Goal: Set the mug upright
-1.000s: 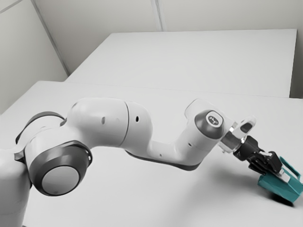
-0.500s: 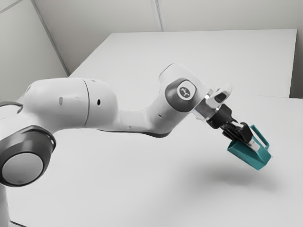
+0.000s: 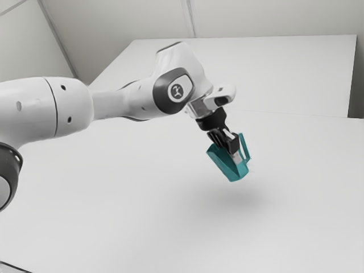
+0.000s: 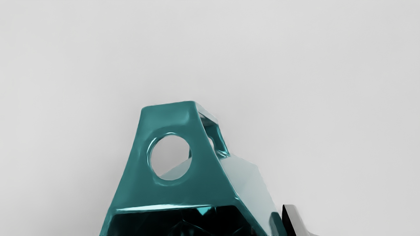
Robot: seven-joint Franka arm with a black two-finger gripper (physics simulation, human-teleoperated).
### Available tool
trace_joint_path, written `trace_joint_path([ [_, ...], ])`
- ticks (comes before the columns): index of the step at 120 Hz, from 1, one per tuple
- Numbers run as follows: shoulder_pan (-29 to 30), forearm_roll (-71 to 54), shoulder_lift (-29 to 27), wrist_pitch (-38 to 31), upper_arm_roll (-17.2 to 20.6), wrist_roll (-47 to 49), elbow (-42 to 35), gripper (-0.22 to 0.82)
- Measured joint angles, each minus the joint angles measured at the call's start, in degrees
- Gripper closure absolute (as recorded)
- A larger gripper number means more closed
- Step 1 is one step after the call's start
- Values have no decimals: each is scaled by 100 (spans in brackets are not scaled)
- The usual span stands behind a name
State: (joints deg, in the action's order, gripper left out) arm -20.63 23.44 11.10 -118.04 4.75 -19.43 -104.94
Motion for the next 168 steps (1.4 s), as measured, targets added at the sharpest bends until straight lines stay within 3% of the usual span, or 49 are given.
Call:
trace_joint_path([
  [89, 987, -2570, -1173, 512, 35, 1474, -1447, 78],
  [168, 1275, -3153, -1174, -1314, 20, 2247, -2535, 78],
])
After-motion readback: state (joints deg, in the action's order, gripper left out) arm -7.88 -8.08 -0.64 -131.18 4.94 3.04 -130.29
